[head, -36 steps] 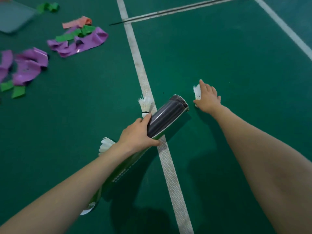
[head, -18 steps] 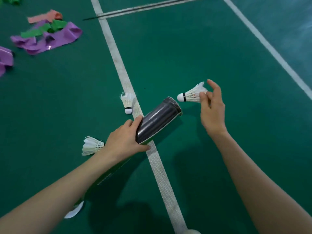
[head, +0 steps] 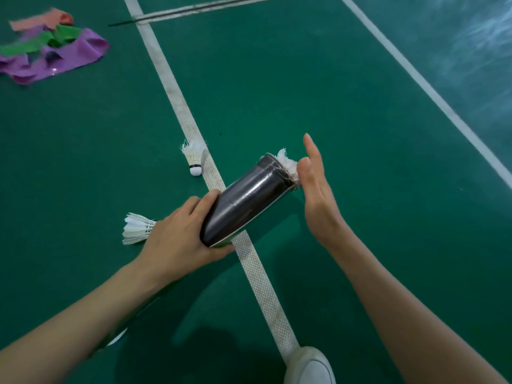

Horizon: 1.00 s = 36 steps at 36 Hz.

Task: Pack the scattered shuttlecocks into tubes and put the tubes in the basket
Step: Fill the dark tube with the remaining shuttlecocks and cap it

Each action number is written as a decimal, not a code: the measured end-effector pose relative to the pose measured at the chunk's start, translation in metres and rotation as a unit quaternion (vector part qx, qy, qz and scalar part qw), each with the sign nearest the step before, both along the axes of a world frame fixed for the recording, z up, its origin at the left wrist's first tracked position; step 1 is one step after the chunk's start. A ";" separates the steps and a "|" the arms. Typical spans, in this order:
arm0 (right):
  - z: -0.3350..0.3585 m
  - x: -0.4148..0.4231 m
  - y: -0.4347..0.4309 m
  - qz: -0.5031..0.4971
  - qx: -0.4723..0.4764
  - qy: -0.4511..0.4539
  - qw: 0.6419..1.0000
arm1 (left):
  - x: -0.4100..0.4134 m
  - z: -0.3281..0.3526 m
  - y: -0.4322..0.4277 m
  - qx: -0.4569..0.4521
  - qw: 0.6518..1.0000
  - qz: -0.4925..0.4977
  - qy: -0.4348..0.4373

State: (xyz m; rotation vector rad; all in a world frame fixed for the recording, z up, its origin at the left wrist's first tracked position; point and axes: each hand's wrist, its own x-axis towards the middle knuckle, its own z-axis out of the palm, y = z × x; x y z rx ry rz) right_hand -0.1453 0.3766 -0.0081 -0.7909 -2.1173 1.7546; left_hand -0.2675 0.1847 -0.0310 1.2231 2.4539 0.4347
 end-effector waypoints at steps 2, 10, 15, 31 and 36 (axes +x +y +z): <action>-0.002 -0.004 0.000 0.044 -0.012 -0.021 0.999 | -0.003 0.000 -0.005 -0.002 1.000 0.004 0.005; -0.006 -0.049 0.007 0.191 -0.103 -0.093 0.972 | -0.016 -0.004 -0.027 -0.021 0.999 0.045 -0.009; -0.033 -0.084 -0.010 0.135 -0.104 -0.134 0.976 | -0.038 -0.013 -0.040 -0.071 0.995 0.067 -0.020; -0.100 -0.219 -0.008 0.271 0.309 -0.241 0.879 | -0.090 -0.018 -0.072 -0.121 0.963 0.236 -0.046; -0.111 -0.208 -0.011 0.271 0.313 -0.272 0.869 | -0.086 -0.015 -0.069 -0.127 0.968 0.212 -0.043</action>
